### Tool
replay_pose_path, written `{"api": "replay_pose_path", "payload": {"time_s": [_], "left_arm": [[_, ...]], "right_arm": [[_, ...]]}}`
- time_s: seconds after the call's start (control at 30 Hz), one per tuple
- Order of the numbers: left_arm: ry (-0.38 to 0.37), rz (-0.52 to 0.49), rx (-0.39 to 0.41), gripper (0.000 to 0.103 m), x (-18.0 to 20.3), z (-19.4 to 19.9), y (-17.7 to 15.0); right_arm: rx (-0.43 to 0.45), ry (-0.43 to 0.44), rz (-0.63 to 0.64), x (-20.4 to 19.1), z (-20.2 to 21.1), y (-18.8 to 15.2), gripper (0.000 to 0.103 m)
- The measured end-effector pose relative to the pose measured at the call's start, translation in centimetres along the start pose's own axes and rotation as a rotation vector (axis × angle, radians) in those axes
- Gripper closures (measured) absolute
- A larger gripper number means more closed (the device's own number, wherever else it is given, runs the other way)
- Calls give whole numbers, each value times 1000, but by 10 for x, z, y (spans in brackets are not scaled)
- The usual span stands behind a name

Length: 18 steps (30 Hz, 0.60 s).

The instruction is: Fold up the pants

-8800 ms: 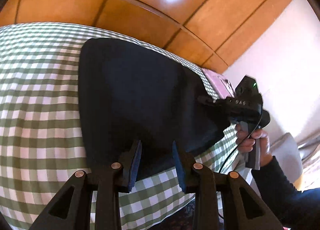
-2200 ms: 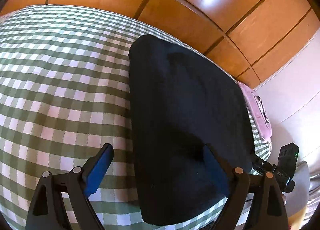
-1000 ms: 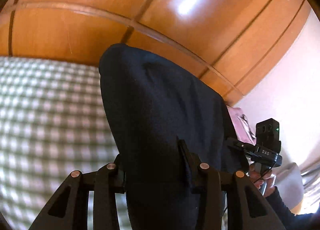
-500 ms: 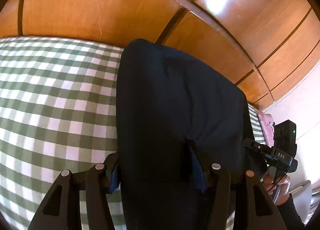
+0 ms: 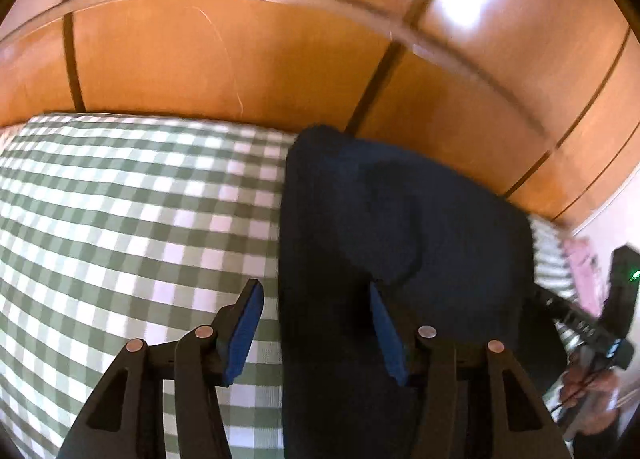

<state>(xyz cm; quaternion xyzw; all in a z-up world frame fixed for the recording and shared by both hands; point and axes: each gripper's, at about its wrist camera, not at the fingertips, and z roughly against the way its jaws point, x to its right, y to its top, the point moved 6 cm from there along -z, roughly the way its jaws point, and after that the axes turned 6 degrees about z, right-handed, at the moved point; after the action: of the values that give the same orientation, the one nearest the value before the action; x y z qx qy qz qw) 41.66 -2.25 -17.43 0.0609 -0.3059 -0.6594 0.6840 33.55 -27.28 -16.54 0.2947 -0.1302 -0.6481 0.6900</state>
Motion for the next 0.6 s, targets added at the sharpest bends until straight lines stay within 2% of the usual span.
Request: {"api": "replay_pose_path", "payload": {"time_s": [0.07, 0.2, 0.3, 0.43, 0.5, 0.6], "left_arm": [[27, 5, 21, 45, 2, -10, -2], [4, 50, 16, 44, -10, -3, -5], [37, 35, 65, 45, -7, 17, -8], [62, -8, 135, 45, 4, 44, -16], [80, -33, 175, 45, 9, 60, -25], [73, -54, 193, 45, 17, 75, -38]], "right_arm": [[14, 5, -37, 6, -2, -5, 60], [22, 40, -121, 18, -4, -11, 55], [18, 11, -109, 17, -2, -9, 54], [28, -36, -98, 11, 14, -6, 46], [55, -60, -88, 7, 29, -7, 46], [94, -77, -48, -4, 50, -14, 46]]}}
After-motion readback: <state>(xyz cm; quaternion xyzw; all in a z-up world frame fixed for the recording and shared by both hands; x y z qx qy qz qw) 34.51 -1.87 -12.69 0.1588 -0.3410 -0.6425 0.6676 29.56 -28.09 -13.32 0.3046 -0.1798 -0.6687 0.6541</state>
